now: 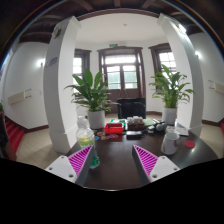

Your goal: Pour water

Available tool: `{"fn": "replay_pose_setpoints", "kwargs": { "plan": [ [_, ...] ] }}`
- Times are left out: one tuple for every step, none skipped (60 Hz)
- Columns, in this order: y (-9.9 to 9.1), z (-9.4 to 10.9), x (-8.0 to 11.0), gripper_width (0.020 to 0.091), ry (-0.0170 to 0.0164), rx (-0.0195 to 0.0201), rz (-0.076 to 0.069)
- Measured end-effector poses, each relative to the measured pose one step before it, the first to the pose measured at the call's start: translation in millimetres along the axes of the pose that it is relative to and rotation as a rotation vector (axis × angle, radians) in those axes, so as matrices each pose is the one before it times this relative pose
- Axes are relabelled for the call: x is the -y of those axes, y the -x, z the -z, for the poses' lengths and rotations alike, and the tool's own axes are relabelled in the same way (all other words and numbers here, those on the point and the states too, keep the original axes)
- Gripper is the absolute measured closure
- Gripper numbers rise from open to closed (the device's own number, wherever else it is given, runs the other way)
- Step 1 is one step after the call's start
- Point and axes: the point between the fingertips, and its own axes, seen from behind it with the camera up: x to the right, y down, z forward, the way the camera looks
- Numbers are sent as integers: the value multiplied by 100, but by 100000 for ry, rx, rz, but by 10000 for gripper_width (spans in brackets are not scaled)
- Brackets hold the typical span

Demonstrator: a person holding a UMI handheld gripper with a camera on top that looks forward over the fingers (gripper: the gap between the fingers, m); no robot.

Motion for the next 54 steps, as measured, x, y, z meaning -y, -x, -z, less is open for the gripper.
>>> {"fn": "replay_pose_setpoints", "kwargs": {
  "plan": [
    [820, -343, -565, 329, -645, 1498, -487],
    [765, -296, -503, 330, -567, 1550, -442],
    [693, -352, -496, 329, -398, 1467, -496],
    [647, -428, -457, 330, -465, 1319, -481],
    [617, -413, -407, 328, -539, 1333, -334],
    [612, -419, -392, 328, -499, 1338, -181],
    [541, -385, -355, 328, -465, 1270, -30],
    [520, -482, -345, 328, -345, 1182, 12],
    [492, -504, -324, 327, -47, 1149, -22],
    [553, -459, -348, 328, 184, 1270, 64],
    [542, -416, -319, 328, 168, 1401, 378],
    [526, -461, -273, 327, 72, 1353, 441],
    [390, -462, -168, 327, 12, 1009, 328],
    [296, -511, -144, 325, -26, 521, 70],
    [167, -519, -134, 322, 5, 101, -126],
    [69, -560, -121, 320, 101, -165, -207],
    [106, -588, -111, 319, 117, -173, -148],
    [58, -579, -55, 320, 65, -166, 66],
    [24, -580, -29, 324, -33, -259, 148],
    [1, -564, -31, 325, -74, -500, 163],
    [-33, -575, -71, 326, -32, -672, 217],
    [-38, -561, -110, 328, 162, -753, 399],
    [-74, -557, -121, 327, 290, -820, 474],
    [-78, -525, -90, 328, 268, -874, 539],
    [-54, -542, -107, 326, 156, -887, 456],
    [-19, -456, -2, 322, 81, -651, 383],
    [53, -455, 37, 324, 7, -411, 403],
    [46, -431, 15, 324, -42, -212, 372],
    [154, -325, 48, 322, -32, -38, 377],
    [167, -391, 61, 322, -47, 97, 456],
    [192, -341, 137, 322, -130, 261, 517],
    [156, -349, 196, 322, -274, 233, 440],
    [155, -278, 182, 322, -356, 49, 312],
    [100, -299, 199, 322, -497, -133, 243],
    [83, -313, 182, 321, -495, -160, 193],
    [90, -263, 170, 320, -389, -205, 125],
    [79, -284, 106, 320, -236, -305, 64],
    [67, -231, 85, 322, -122, -325, 40],
    [-7, -259, 71, 325, -71, -432, 0],
    [0, -221, 51, 328, -5, -529, 30],
    [-43, -192, -15, 333, 137, -619, 37],
    [-22, -184, -15, 341, 66, -505, 98],
    [-32, -143, 24, 349, -78, -479, 154],
    [-21, -183, 12, 362, -195, -432, 110],
    [-13, -179, 69, 375, -286, -315, 88],
    [-68, -129, 43, 386, -350, -509, 249],
    [-380, -534, -130, 402, -585, -508, 441],
    [-139, -85, 27, 424, -302, -892, 310],
    [-218, -105, -16, 448, -276, -1350, 364],
    [-251, -98, 35, 483, -329, -1457, 497],
    [-246, -97, -22, 533, -160, -1231, 611],
    [-108, -114, -180, 552, 228, -523, 620],
    [9, -49, 28, 552, -518, -190, 321],
    [-52, -167, 318, 553, -753, 95, -420]
  ]
}}
